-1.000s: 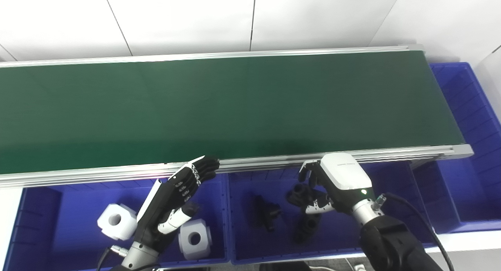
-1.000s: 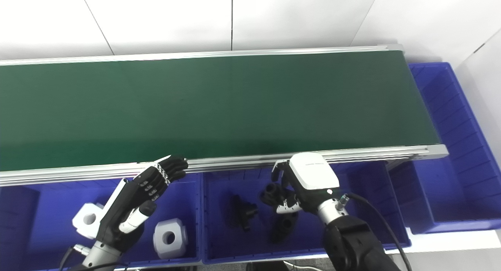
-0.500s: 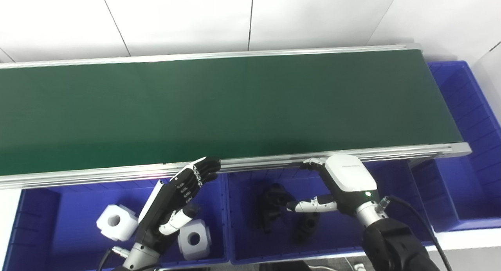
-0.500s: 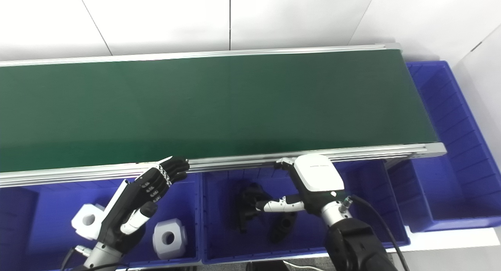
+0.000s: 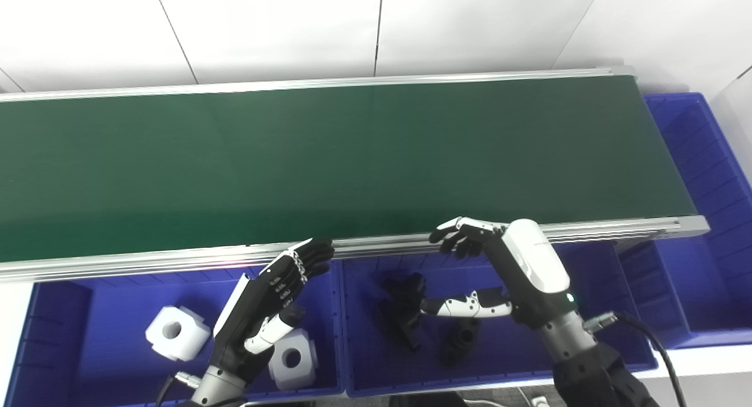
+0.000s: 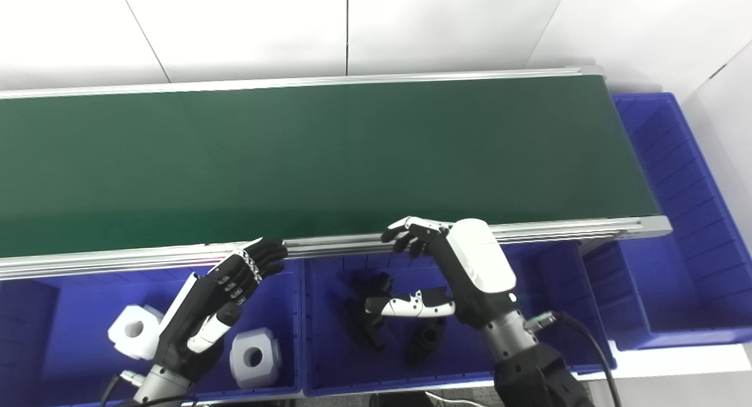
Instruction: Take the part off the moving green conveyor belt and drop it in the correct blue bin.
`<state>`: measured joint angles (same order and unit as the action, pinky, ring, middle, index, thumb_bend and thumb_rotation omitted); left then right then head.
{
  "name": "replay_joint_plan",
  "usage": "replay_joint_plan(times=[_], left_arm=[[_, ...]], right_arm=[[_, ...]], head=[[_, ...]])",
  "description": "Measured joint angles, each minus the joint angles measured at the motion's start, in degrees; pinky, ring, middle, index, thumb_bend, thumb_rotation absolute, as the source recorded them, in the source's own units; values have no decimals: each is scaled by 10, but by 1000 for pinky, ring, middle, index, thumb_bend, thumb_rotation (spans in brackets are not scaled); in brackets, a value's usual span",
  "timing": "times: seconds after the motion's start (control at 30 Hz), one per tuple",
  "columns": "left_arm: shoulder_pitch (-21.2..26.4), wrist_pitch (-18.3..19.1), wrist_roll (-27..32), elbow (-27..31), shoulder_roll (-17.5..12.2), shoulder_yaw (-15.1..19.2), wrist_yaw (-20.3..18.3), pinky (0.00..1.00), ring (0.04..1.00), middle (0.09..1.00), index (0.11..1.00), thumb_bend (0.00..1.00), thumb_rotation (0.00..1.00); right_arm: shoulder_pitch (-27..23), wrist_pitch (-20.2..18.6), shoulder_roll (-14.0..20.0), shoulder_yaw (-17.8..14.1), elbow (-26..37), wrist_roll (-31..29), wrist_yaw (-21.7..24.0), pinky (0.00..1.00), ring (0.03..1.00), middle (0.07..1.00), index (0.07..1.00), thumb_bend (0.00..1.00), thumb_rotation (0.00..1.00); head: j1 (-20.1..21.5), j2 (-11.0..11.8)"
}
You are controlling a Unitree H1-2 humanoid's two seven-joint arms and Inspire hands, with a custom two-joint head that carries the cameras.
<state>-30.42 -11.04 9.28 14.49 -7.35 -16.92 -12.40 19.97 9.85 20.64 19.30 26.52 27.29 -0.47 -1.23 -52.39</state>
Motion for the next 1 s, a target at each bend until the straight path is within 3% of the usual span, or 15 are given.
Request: replay_joint_plan(times=[0.07, 0.13, 0.3, 0.4, 0.43, 0.53, 0.7, 1.0], left_arm=[[0, -2, 0, -4, 0, 1, 0, 858, 867, 841, 801, 818, 695], [2, -5, -2, -10, 0, 2, 0, 837, 851, 828, 790, 835, 700], [5, -8, -13, -19, 2, 3, 0, 829, 847, 825, 793, 846, 702], [5, -13, -21, -23, 6, 3, 1, 815, 837, 816, 785, 865, 696], [6, -16, -24, -26, 7, 4, 1, 813, 835, 813, 784, 872, 697], [6, -17, -27, -37, 10, 5, 2, 820, 837, 811, 783, 879, 698], [5, -28, -36, -42, 20, 5, 3, 831, 843, 816, 785, 872, 697], [3, -57, -101, -62, 44, 11, 29, 875, 885, 848, 799, 889, 731]], right_arm=[[11, 37, -17, 1, 13, -69, -5, 422, 479, 539, 579, 708, 635], [14, 75, -44, 5, 15, -125, -11, 445, 496, 543, 571, 665, 714], [16, 132, -108, 7, 9, -166, -15, 493, 539, 577, 589, 682, 835], [10, 138, -119, 8, -35, -210, -7, 616, 647, 666, 672, 780, 882], [7, 139, -121, 8, -61, -229, 0, 701, 720, 730, 729, 799, 946], [-1, 139, -121, 6, -137, -266, 19, 776, 797, 800, 790, 823, 986], [-12, 139, -119, 3, -231, -284, 54, 830, 852, 845, 832, 874, 1000], [-9, 139, -118, -11, -270, -254, 75, 842, 849, 842, 826, 822, 1000]], head=[[-7, 7], [-12, 11], [-25, 25], [-40, 35], [-42, 36], [-54, 45], [-57, 48], [-65, 56]])
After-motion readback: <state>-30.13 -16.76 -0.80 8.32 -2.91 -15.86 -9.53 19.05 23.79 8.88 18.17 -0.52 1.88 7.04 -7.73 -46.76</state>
